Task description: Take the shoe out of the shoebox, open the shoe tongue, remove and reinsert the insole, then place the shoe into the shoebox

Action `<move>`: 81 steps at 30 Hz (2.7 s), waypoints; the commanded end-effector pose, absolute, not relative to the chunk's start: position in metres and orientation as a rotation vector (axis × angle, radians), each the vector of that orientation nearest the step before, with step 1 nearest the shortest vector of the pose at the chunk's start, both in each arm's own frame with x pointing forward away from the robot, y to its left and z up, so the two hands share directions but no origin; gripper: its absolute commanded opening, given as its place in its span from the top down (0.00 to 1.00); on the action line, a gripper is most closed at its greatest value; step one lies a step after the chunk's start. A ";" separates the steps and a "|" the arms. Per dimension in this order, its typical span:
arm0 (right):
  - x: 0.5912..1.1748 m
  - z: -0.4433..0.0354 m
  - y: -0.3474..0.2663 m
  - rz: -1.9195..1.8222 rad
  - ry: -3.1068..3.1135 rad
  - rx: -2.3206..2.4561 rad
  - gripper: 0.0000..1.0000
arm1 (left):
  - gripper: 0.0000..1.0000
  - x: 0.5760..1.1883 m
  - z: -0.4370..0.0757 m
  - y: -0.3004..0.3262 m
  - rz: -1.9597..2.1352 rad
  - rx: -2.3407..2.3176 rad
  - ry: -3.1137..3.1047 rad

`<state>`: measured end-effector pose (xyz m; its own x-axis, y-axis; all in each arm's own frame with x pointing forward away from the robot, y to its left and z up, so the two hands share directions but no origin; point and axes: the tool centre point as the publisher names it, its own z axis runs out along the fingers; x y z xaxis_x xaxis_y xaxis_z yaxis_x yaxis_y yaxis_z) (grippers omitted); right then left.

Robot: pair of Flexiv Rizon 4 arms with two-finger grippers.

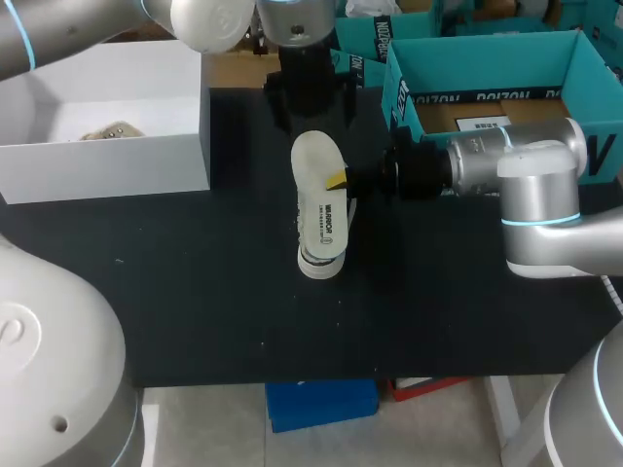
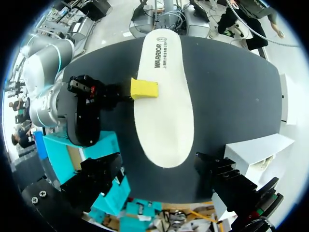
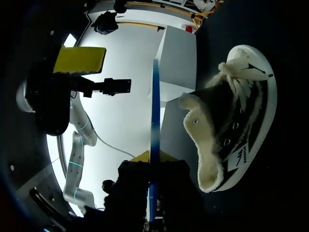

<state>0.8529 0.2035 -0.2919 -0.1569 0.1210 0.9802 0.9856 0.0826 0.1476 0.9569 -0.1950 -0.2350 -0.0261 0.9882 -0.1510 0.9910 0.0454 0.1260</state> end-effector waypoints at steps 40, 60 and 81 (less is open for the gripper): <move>0.853 -0.293 0.204 -1.203 -1.451 -1.172 1.00 | 0.00 0.888 -0.231 -0.194 0.034 2.053 2.139; 0.853 -0.293 0.204 -1.203 -1.451 -1.172 1.00 | 0.00 0.825 -0.223 -0.200 0.063 2.041 2.131; 0.853 -0.293 0.204 -1.203 -1.451 -1.172 1.00 | 0.00 0.797 -0.230 -0.187 -0.094 1.978 2.100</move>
